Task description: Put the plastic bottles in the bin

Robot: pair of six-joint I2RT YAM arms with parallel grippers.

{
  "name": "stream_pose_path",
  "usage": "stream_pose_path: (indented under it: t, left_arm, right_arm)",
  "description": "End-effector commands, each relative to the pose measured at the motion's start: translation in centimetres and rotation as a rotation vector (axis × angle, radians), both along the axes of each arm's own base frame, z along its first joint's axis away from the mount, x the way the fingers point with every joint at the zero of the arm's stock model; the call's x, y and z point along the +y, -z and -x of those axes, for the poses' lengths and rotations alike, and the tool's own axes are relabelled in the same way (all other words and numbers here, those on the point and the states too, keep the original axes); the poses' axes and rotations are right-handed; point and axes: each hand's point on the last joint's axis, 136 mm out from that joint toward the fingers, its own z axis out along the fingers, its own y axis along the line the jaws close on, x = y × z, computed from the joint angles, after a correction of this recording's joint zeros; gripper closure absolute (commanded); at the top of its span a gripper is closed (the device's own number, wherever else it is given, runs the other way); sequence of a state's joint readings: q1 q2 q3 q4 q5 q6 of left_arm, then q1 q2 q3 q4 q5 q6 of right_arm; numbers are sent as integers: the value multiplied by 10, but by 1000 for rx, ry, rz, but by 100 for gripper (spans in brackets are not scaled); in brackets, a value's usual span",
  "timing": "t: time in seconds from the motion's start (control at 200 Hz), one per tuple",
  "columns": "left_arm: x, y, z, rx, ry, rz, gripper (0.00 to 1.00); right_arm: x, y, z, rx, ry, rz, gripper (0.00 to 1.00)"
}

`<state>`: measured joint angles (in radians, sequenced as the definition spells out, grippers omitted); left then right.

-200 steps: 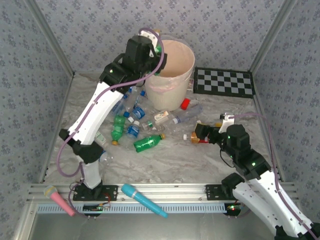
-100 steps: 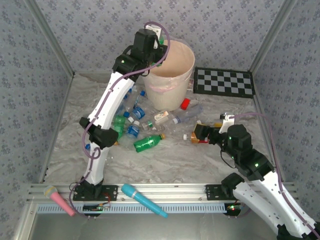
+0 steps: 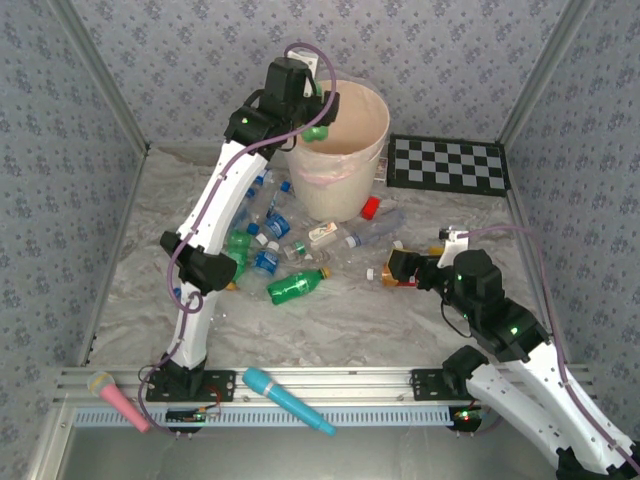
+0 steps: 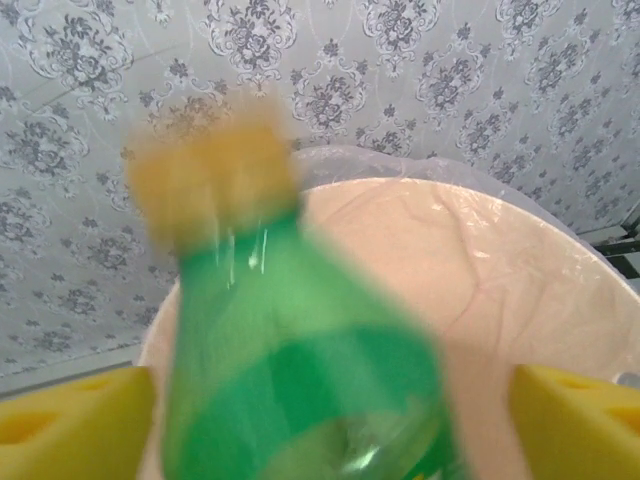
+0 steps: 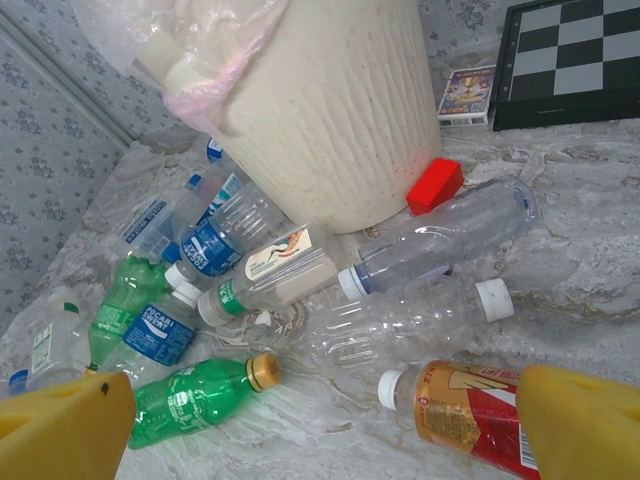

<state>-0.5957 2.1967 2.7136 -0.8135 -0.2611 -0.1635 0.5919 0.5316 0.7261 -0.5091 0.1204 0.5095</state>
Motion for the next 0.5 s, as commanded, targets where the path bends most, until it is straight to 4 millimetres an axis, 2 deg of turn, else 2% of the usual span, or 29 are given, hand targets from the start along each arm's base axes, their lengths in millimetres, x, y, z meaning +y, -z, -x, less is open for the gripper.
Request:
stream_pose_path:
  t: [0.0,0.495]
  left_arm:
    - [4,-22,12,-21,13,44,0]
    - [0,-19,46,75,90,85,0]
  right_arm:
    - [-6,-2,3,5,28,1,0]
    - [-10,17,-3,43,80,6,0]
